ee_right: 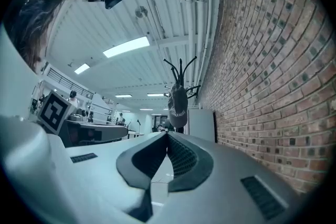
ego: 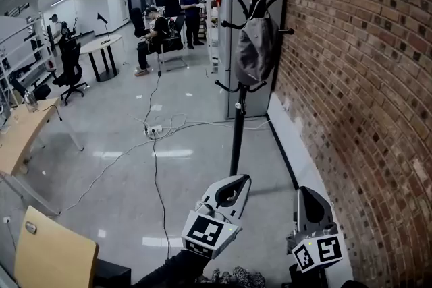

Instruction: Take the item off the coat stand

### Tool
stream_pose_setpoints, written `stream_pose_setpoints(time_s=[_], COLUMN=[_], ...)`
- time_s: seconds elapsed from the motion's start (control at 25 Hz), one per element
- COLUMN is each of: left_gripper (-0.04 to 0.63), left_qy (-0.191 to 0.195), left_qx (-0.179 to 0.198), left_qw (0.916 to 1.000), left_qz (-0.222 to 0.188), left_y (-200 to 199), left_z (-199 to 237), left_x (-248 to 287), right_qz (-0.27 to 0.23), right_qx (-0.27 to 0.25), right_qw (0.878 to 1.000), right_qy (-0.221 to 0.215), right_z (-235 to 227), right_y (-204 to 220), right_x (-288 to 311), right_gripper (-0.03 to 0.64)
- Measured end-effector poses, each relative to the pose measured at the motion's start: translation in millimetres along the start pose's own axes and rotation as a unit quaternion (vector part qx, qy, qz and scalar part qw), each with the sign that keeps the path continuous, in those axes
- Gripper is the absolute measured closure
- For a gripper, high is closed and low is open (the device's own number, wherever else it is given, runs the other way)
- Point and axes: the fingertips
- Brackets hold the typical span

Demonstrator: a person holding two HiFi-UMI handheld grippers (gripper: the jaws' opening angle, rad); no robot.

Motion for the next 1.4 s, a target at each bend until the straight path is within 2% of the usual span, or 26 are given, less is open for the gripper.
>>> stream_pose_setpoints(time_s=[0.4,0.6,0.92,1.24,1.4], left_gripper=[0.589,0.589,0.589,0.589,0.589], left_qy=[-0.043,-0.076,-0.106,-0.119,-0.115], left_qx=[0.007,-0.004,0.013,0.003,-0.003], left_qw=[0.9991,0.9971,0.9942,0.9929,0.9933], left_qz=[0.003,-0.007,-0.003,0.003,-0.008], left_y=[3,2,6,16,11], left_z=[18,28,39,60,77], left_x=[56,86,118,136,151], right_qz=[0.0,-0.007,-0.005,0.002,-0.001], right_qx=[0.006,0.005,0.009,0.011,0.01], right_qw=[1.0,0.998,0.996,0.996,0.997], right_qy=[-0.031,-0.055,-0.085,-0.088,-0.079], right_z=[-54,-79,-109,-120,-124], right_y=[9,10,18,29,29], right_x=[47,75,105,130,150], right_gripper=[0.607,0.607,0.607,0.607,0.607])
Point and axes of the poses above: the fingertips, and each gripper's own axes: x forward along the fingers, z to its left, y out of its underside, and after that the axes turned 6 degrees about y, right-handed
